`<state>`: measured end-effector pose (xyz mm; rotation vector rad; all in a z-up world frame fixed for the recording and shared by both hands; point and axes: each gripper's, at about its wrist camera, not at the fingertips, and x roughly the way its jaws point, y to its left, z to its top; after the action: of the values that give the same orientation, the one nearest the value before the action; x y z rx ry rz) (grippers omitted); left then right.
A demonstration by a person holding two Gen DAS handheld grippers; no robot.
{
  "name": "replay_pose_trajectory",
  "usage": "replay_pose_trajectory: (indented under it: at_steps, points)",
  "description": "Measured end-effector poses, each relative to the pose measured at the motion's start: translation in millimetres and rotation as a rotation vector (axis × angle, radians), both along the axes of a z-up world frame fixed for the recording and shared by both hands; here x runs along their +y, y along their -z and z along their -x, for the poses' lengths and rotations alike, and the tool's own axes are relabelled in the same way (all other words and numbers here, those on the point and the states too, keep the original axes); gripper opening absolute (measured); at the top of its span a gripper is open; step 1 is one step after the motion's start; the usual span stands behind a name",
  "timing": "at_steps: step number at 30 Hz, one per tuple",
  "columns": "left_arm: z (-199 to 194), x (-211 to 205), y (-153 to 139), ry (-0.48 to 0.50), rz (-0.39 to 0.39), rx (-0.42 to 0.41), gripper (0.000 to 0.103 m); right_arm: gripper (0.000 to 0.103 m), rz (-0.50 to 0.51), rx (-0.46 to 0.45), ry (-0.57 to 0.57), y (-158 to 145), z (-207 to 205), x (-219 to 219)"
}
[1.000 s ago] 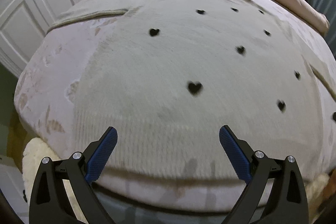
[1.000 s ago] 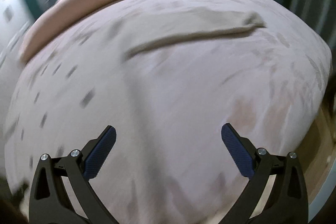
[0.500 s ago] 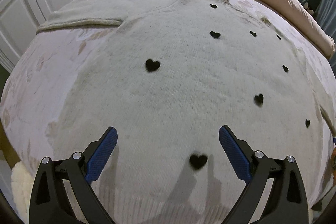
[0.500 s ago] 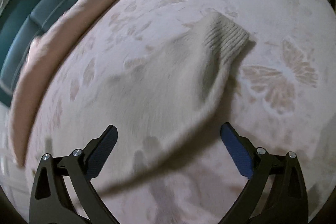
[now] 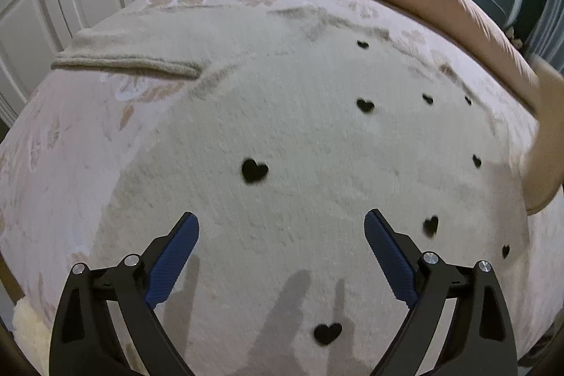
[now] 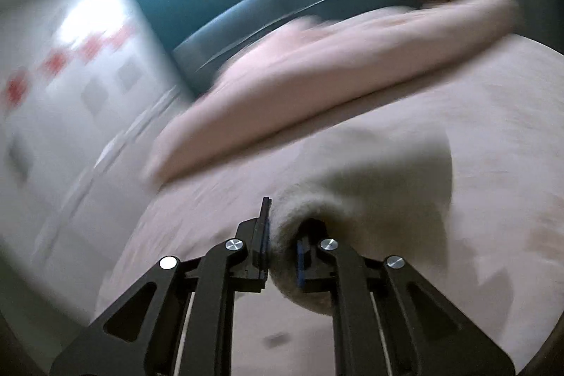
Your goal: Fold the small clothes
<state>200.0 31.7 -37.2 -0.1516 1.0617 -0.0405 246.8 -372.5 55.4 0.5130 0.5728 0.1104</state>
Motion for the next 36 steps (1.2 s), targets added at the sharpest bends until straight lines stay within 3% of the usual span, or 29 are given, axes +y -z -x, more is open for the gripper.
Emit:
replay_pose_trajectory:
  at_steps: [2, 5, 8, 9, 11, 17, 20, 25, 26, 27, 28, 29, 30, 31, 34, 35, 36]
  points:
    - [-4.2, 5.1, -2.5, -0.006, 0.018, -0.003, 0.092, 0.019, 0.077, 0.054, -0.140, 20.2, -17.3, 76.2]
    - [-10.9, 13.0, -5.9, -0.004, 0.058, -0.005, 0.094, 0.030, 0.188, 0.208, -0.282, 83.3, -26.8, 171.0]
    - [-24.2, 21.7, -6.3, 0.016, 0.132, 0.008, 0.094, 0.031, 0.246, 0.289, -0.279, 115.6, -12.3, 197.3]
    - [-29.3, 24.5, -4.5, 0.019, 0.159, 0.012, 0.094, 0.033, 0.222, 0.269, -0.263, 113.5, 1.8, 192.6]
    - [-43.1, 28.6, 2.2, 0.015, 0.210, 0.035, 0.094, 0.053, 0.144, 0.273, -0.216, 106.8, 22.4, 167.4]
    - [-109.1, 14.5, 12.8, -0.020, 0.387, 0.057, 0.094, 0.057, 0.012, 0.320, 0.004, 109.7, 70.3, 62.7]
    - [-144.0, -8.3, 19.3, -0.005, 0.377, 0.053, 0.094, 0.059, -0.079, 0.356, 0.093, 121.4, 84.5, 20.7]
    - [-178.9, -27.2, 37.9, -0.035, 0.363, 0.085, 0.093, 0.061, -0.231, 0.355, 0.193, 142.0, 82.5, -10.7]
    - [-182.0, -29.9, 36.4, -0.040, 0.364, 0.070, 0.086, 0.062, -0.252, 0.352, 0.205, 144.1, 81.0, -14.8]
    - [-184.3, -32.2, 34.4, -0.038, 0.369, 0.060, 0.064, 0.062, -0.272, 0.349, 0.222, 145.7, 77.6, -19.7]
    - [-183.3, -31.1, 33.1, -0.035, 0.369, 0.056, 0.052, 0.059, -0.279, 0.348, 0.236, 147.7, 71.7, -23.0]
    - [-185.3, -32.3, 29.8, -0.027, 0.378, 0.048, 0.022, 0.037, -0.283, 0.349, 0.246, 145.8, 65.4, -28.3]
    - [-186.2, -32.1, 25.7, -0.007, 0.422, 0.034, 0.007, 0.021, -0.288, 0.333, 0.242, 140.0, 61.2, -32.7]
    - [-184.5, -30.5, 19.0, -0.005, 0.452, 0.006, 0.007, 0.007, -0.292, 0.305, 0.239, 132.1, 59.3, -35.1]
    - [-172.9, -31.6, -0.1, 0.009, 0.415, -0.089, 0.007, 0.007, -0.257, 0.113, 0.237, 93.5, 68.7, -37.7]
    - [-170.4, -33.8, -0.2, 0.013, 0.397, -0.099, 0.007, 0.007, -0.224, 0.102, 0.240, 92.8, 70.8, -37.5]
    - [-168.3, -36.0, 5.3, 0.016, 0.373, -0.095, 0.007, 0.007, -0.172, 0.147, 0.242, 102.5, 66.8, -36.4]
